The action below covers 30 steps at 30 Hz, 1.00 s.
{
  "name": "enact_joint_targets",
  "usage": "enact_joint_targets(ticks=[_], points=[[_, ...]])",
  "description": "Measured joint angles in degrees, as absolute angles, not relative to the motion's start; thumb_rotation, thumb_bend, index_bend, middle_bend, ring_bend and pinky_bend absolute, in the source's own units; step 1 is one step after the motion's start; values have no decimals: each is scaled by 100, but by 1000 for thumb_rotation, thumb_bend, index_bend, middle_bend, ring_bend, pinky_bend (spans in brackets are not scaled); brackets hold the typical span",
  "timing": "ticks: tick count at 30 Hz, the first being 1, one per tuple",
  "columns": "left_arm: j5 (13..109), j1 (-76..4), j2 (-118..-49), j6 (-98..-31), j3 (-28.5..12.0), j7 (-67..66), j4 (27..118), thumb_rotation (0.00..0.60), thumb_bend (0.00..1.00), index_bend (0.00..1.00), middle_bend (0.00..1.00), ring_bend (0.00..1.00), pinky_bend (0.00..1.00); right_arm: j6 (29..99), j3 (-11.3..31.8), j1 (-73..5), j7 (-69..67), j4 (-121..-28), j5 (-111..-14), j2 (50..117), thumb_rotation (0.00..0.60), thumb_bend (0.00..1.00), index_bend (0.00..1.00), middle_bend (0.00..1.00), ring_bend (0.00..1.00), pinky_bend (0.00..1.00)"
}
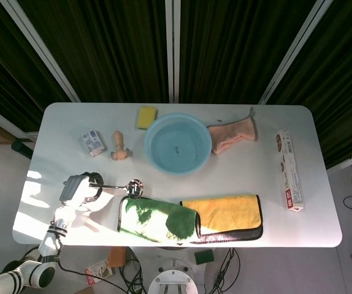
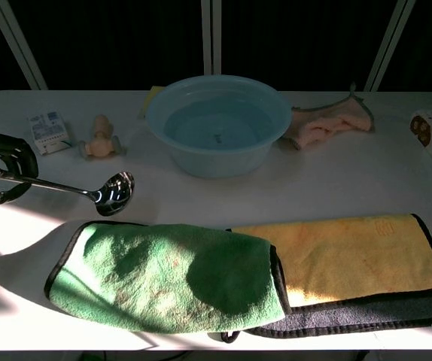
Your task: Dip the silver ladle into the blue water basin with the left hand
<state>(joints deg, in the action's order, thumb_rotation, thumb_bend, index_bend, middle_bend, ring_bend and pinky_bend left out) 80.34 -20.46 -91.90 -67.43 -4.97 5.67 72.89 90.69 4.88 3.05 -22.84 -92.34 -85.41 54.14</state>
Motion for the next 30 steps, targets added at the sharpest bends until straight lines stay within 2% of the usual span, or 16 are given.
enact_joint_targets(ticks=[7,13,30], points=[[8155,-2132,-9004,-6742,-468,492,7479,600,420,650,579,645,797,9026,471,295,-2296,-9252,-8536,5376,600,380,0,0,0,0],[8258,-2239,-8925,-6714,-454,442,7504,600,419,653,671,716,835,9065,476,311,-2320,-9251,-8538,5374,600,380,0,0,0,0],[8247,-2700,-8406,-6498,-739,-53,8208,600,420,665,721,752,845,9066,493,310,-2343,-9246,-8502,5371,600,380,0,0,0,0]])
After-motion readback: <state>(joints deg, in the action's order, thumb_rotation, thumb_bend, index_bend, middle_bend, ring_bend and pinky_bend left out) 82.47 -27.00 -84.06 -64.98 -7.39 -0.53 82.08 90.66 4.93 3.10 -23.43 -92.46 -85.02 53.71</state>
